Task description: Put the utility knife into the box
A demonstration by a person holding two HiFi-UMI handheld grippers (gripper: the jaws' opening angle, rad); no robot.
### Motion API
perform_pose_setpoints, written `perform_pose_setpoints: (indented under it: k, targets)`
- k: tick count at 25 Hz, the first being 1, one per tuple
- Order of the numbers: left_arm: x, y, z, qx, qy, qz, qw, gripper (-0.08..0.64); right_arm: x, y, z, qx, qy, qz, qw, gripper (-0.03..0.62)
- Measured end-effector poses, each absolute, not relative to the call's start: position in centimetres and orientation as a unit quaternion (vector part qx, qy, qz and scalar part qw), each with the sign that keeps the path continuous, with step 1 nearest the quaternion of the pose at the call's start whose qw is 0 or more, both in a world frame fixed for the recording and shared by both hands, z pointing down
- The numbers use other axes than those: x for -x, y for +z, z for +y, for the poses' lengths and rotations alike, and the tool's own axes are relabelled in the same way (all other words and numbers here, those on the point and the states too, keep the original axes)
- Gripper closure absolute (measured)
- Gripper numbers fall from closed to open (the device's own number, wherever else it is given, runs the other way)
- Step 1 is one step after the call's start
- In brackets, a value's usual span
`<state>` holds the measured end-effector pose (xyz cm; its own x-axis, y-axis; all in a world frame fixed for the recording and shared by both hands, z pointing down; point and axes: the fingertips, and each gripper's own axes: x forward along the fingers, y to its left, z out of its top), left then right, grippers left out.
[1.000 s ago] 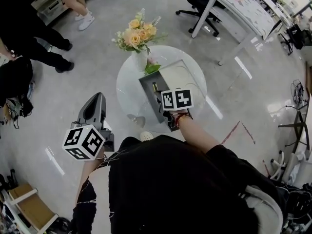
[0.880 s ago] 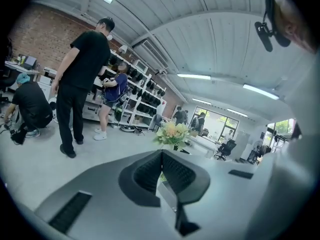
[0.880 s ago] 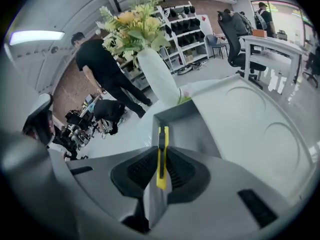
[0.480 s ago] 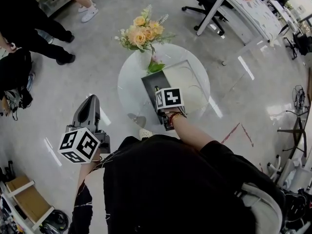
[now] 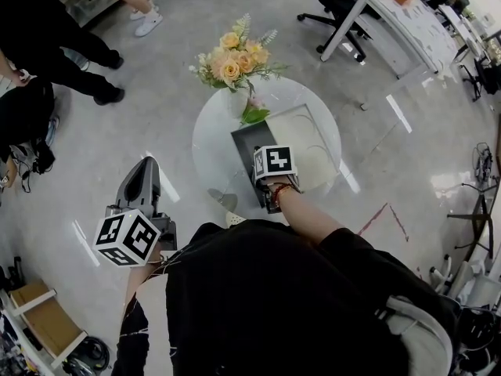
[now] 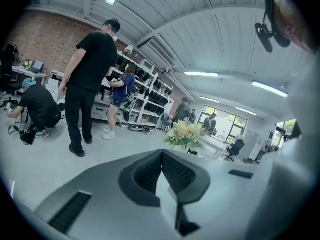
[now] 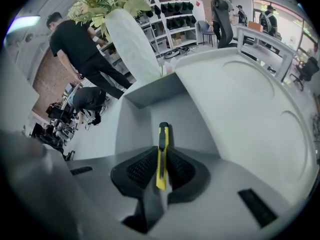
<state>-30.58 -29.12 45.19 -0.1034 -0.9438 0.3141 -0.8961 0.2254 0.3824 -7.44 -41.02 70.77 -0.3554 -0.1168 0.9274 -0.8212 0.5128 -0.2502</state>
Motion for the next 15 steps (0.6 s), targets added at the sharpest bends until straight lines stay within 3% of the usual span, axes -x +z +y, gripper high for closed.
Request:
perform_pose_setpoints:
  k: [15]
  targets:
    - [31.3,46.9,-29.7,-0.619,-0.038,-0.735,0.274,0.549,7.6,71.4,-40.9,-0.341,0.383,-0.713,0.478,0.532]
